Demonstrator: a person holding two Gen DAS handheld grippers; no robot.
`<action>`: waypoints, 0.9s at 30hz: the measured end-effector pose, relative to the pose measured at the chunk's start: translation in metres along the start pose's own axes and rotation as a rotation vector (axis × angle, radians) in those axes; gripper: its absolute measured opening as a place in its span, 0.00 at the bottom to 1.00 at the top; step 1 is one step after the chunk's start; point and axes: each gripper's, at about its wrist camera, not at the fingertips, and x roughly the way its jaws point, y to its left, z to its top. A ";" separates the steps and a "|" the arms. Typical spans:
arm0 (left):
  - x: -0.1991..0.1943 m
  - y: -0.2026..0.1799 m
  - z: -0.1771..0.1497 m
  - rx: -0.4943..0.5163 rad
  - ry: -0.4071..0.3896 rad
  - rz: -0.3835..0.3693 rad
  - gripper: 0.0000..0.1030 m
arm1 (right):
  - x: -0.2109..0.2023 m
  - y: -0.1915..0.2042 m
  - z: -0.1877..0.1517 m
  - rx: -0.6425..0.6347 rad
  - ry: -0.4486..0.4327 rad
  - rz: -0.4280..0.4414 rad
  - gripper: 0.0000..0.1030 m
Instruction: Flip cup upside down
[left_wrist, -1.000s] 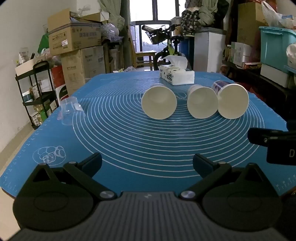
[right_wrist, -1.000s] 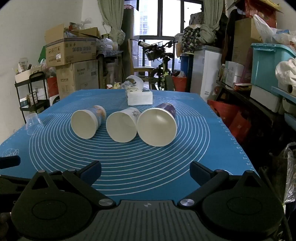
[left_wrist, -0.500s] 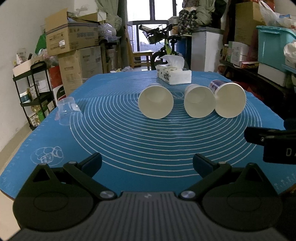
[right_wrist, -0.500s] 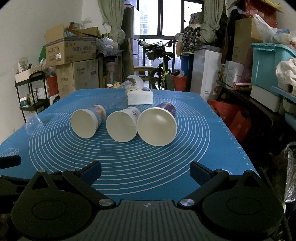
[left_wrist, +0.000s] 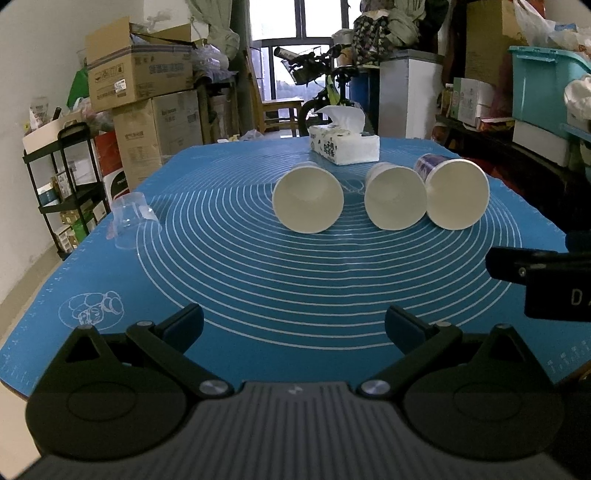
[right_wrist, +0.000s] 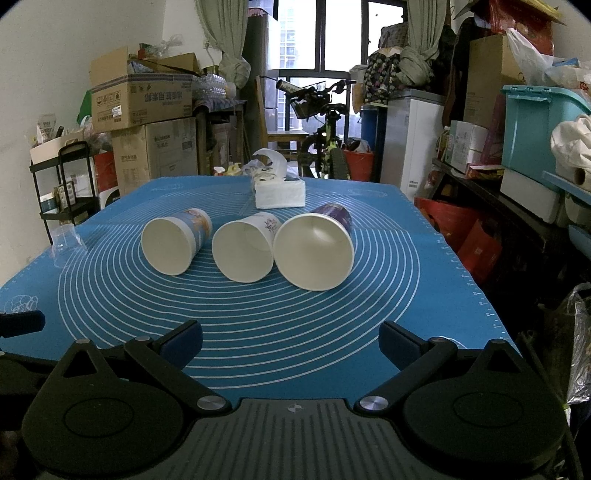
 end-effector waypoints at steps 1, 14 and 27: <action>0.000 0.000 0.000 -0.002 -0.002 -0.001 1.00 | 0.000 0.000 0.000 0.000 0.000 0.000 0.98; 0.000 -0.001 0.000 -0.001 -0.002 0.000 1.00 | 0.000 0.000 0.000 0.000 0.001 0.000 0.98; -0.001 0.003 0.001 -0.007 -0.005 0.007 1.00 | 0.000 0.000 0.000 0.001 0.002 0.000 0.98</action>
